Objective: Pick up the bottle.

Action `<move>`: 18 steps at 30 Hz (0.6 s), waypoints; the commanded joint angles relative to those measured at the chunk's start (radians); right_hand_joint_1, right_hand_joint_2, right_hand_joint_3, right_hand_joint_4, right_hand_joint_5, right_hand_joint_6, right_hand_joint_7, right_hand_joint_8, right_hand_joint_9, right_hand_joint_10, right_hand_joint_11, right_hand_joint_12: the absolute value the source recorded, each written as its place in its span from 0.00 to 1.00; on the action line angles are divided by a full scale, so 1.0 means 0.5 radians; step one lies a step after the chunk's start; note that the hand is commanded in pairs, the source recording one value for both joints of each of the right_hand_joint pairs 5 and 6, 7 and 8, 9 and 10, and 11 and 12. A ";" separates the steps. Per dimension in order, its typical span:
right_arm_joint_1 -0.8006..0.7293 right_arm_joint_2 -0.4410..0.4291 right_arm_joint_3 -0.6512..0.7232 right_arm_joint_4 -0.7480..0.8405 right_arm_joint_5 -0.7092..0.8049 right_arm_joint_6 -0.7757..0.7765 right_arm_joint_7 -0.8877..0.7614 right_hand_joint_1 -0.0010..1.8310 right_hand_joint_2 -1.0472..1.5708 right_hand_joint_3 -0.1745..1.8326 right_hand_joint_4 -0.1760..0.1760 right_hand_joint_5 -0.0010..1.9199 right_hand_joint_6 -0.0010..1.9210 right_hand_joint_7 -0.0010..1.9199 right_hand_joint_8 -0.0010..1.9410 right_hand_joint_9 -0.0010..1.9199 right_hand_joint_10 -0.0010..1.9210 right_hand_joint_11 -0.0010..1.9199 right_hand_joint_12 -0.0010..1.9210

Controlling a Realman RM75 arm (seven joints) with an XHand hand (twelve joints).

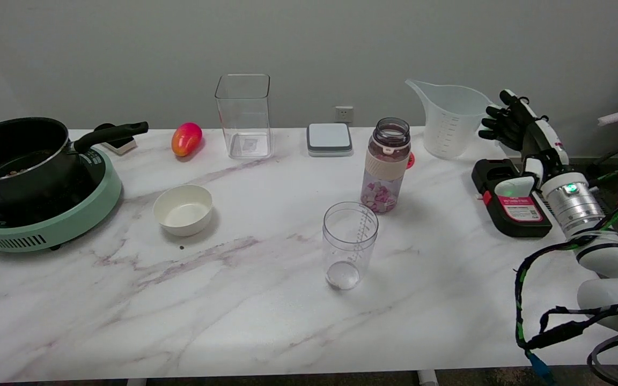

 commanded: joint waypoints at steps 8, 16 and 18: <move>0.434 -0.213 -0.532 -0.667 -0.253 0.379 1.175 0.67 0.00 0.63 0.50 0.00 0.00 0.13 0.13 0.18 0.18 0.22 0.22; 0.722 -0.303 -0.757 -0.874 -0.383 0.482 1.269 0.66 0.00 0.62 0.50 0.00 0.00 0.14 0.13 0.18 0.18 0.23 0.23; 0.763 -0.315 -0.772 -0.917 -0.453 0.488 1.274 0.66 0.00 0.62 0.50 0.00 0.00 0.14 0.13 0.18 0.18 0.23 0.23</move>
